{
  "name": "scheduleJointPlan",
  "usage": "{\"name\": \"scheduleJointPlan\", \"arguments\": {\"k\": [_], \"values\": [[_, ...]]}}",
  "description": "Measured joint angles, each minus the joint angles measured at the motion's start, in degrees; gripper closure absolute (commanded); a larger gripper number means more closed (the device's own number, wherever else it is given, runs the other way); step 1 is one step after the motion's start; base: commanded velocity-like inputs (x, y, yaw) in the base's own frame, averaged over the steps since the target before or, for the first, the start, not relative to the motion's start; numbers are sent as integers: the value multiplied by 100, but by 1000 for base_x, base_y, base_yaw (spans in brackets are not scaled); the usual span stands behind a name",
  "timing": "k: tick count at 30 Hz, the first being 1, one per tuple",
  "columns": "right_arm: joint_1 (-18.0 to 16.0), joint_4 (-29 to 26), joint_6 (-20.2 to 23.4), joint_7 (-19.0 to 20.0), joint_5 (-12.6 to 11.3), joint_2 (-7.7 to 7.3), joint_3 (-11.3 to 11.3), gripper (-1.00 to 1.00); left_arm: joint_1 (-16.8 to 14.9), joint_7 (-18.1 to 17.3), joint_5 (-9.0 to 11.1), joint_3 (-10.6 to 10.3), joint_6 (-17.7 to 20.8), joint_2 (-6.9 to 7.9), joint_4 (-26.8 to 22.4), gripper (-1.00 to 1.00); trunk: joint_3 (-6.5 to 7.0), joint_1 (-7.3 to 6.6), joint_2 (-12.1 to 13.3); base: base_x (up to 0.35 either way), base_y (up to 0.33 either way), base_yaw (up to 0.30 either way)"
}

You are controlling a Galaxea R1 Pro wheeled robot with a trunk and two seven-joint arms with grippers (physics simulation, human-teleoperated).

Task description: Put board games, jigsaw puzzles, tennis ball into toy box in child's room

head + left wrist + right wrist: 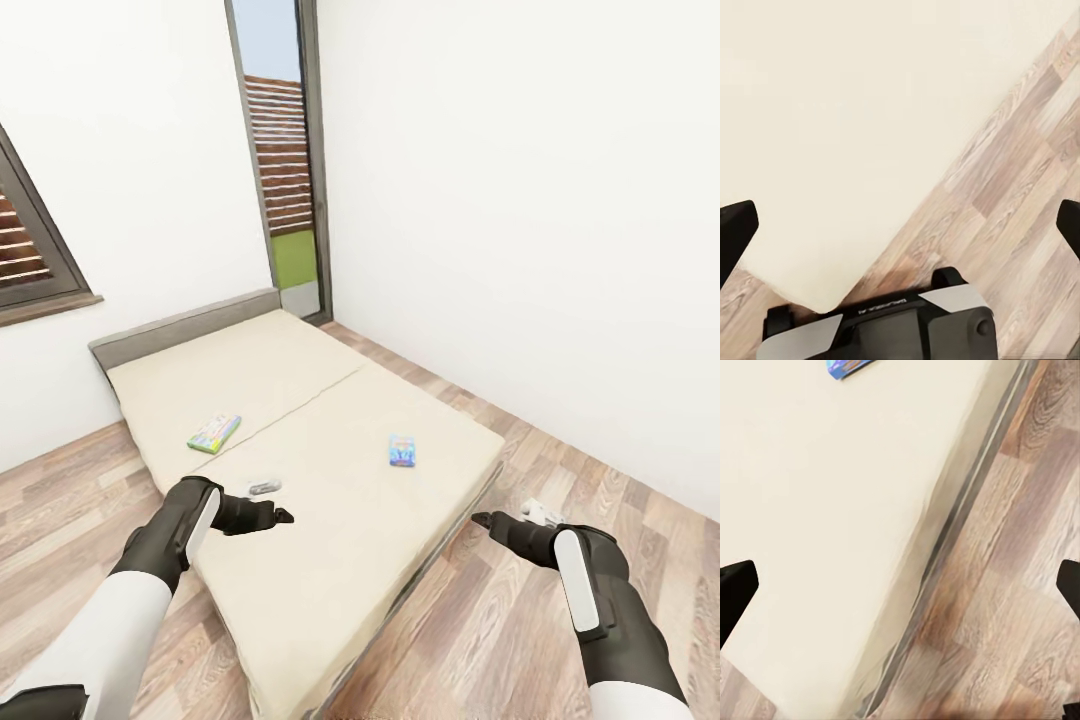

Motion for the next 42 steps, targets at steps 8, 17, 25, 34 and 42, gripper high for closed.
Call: {"name": "scheduleJointPlan", "arguments": {"k": [8,17,25,34,42], "values": [[-1,2,0,0,0,-3,0,-100,3,-5,0,0,-1,0,1,-100,-69,0,0,0,277,-155],[1,2,0,0,0,0,0,-100,0,-31,-1,0,-1,0,-2,-100,-146,0,0,0,282,-155],[1,2,0,0,0,-5,-2,-100,3,-40,-3,0,-2,0,1,-100,-215,0,0,0,276,-155],[0,1,1,2,0,-8,-8,-100,0,-42,-5,-1,-4,8,3,-100,-291,0,-1,0,145,-165],[-1,0,0,0,0,-8,-10,-100,1,-42,-6,-1,-5,8,0,-100,-351,0,-1,0,21,-181]]}}
